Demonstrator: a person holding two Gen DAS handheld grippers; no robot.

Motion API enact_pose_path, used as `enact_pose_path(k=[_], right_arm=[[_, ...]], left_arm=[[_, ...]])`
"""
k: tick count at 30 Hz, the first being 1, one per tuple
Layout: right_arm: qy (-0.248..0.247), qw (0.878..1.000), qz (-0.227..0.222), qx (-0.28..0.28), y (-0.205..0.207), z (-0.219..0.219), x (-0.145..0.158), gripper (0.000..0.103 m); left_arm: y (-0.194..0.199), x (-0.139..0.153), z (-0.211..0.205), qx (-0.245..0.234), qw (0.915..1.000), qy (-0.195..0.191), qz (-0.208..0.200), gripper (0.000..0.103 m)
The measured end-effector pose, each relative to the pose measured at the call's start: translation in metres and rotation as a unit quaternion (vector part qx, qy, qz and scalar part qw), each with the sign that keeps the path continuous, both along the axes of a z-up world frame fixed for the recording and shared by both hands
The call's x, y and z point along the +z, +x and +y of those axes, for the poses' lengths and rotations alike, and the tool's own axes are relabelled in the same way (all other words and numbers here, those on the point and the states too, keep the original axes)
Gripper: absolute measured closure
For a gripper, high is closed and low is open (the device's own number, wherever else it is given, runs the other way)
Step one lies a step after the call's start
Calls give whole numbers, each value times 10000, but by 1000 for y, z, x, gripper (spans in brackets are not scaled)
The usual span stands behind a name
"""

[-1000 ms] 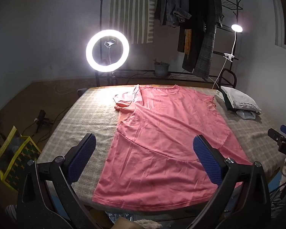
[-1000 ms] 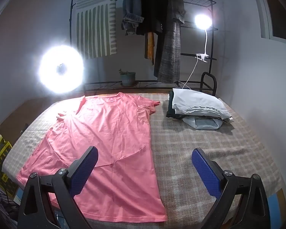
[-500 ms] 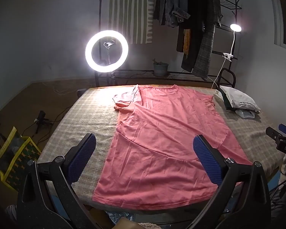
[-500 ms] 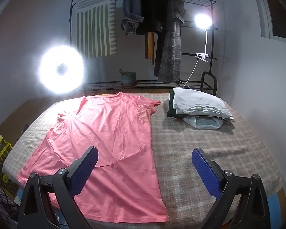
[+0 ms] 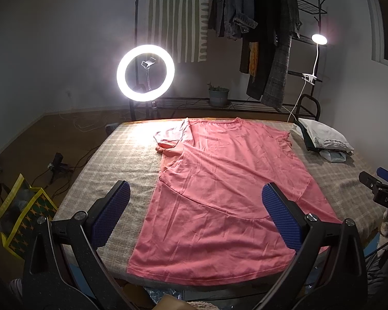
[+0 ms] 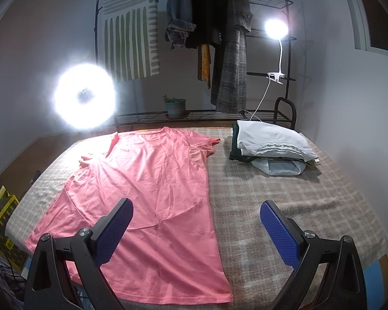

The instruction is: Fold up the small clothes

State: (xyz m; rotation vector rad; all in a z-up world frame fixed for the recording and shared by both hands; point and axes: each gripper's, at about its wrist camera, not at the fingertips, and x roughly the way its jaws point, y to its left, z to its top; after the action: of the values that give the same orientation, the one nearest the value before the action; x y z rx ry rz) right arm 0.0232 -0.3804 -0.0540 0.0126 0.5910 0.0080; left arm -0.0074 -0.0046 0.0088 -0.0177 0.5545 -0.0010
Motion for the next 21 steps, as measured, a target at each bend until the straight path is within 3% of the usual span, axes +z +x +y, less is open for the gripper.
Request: enact_pose_path(k=[21], right_arm=[[22,10000,-13,11,3,8,2,3]], left_arm=[[2,2,4,-21,10000,-14,24,0]])
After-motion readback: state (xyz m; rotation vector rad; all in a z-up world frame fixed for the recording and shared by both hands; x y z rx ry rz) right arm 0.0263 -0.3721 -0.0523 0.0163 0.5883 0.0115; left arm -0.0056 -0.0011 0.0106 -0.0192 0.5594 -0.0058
